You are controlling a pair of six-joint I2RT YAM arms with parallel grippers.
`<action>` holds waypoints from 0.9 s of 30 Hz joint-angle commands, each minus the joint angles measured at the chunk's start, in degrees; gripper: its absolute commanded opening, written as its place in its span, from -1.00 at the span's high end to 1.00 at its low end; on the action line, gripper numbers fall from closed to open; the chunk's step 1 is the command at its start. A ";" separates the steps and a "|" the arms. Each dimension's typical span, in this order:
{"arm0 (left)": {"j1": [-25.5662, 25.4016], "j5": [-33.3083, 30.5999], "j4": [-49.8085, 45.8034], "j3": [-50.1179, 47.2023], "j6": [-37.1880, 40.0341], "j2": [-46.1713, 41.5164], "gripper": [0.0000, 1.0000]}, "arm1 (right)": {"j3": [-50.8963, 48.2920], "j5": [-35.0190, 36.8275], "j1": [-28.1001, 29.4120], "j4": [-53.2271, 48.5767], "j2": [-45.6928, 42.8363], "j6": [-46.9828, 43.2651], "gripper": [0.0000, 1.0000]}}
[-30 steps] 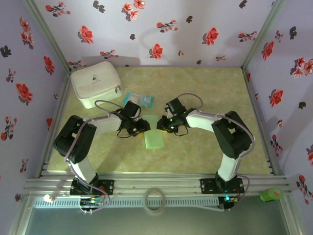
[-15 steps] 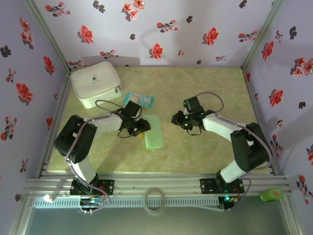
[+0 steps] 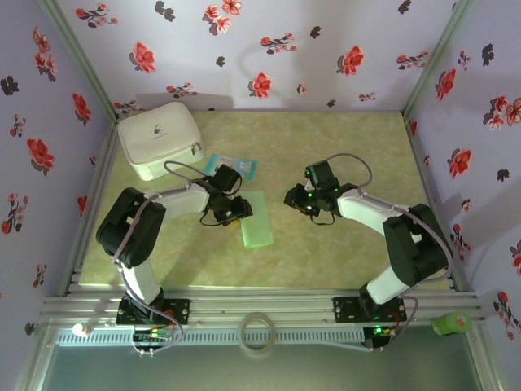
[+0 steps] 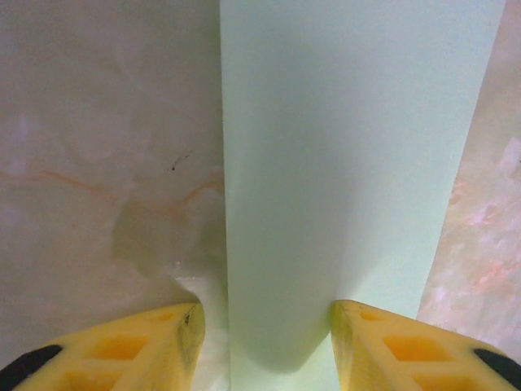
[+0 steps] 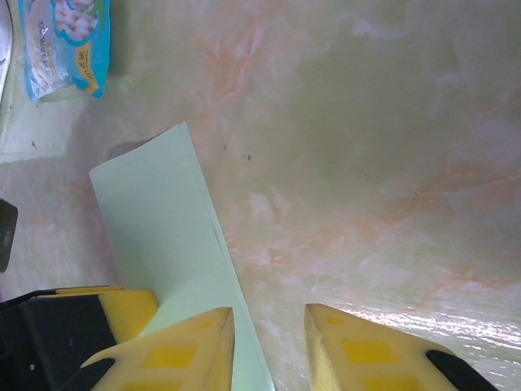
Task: Fold a paper plane with a square sheet of paper (pick it up from the middle)
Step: Hold the square sheet of paper at the center of the table.
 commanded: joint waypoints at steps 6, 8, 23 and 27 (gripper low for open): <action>-0.53 -6.06 -4.71 -0.15 -0.66 3.47 0.03 | -0.17 -1.78 0.27 1.02 1.68 0.19 0.42; -0.64 -6.71 -5.06 -0.12 -0.90 3.47 0.03 | -0.19 -1.94 0.24 1.02 1.78 0.13 0.42; -1.37 -6.97 -5.03 1.53 -1.08 5.15 0.00 | 0.70 -4.28 0.95 1.81 3.88 -0.36 0.40; -1.32 -7.84 -5.74 1.81 -1.32 5.38 0.00 | 1.10 -4.26 1.21 1.64 4.02 -0.43 0.40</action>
